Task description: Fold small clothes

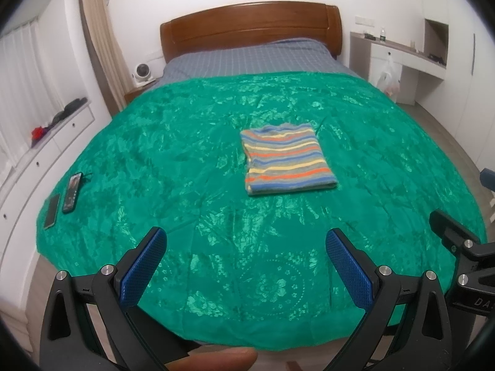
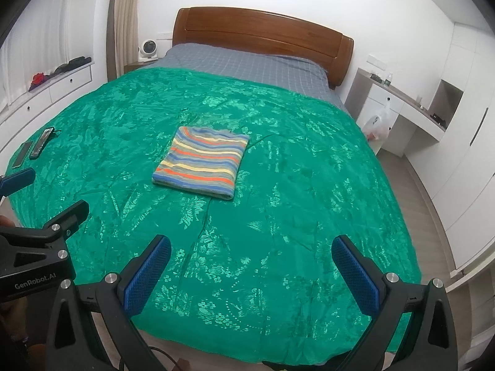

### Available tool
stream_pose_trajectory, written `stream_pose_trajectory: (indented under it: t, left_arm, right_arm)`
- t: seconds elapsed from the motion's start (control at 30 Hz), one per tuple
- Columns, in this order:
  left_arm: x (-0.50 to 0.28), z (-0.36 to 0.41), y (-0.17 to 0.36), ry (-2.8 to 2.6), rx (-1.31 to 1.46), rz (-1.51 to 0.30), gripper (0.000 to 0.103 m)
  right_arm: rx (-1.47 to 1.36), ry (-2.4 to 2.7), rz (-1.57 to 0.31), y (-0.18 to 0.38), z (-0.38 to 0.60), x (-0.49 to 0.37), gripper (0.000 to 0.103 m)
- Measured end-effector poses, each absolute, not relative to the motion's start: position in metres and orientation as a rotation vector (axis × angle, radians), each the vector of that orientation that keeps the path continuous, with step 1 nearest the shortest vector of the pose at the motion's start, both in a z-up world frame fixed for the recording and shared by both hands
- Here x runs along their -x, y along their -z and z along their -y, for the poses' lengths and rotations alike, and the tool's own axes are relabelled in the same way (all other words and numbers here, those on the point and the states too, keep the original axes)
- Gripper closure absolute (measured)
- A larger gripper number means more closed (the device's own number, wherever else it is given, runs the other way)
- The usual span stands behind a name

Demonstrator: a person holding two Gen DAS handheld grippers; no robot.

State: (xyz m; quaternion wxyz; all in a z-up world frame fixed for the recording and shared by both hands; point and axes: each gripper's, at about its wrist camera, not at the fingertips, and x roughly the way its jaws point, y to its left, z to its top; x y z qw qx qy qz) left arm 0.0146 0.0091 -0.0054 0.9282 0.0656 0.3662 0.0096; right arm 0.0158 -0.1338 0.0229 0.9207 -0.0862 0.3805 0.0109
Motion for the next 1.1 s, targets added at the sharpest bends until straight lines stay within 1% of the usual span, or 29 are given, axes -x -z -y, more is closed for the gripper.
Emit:
stream_pose_trajectory:
  t: [1.1]
  left_arm:
    - [-0.0110, -0.0073, 0.0006, -0.046, -0.151, -0.728, 0.000]
  right_arm:
    - [0.140, -0.061, -0.804, -0.0210, 0.1349, -0.0156, 0.001]
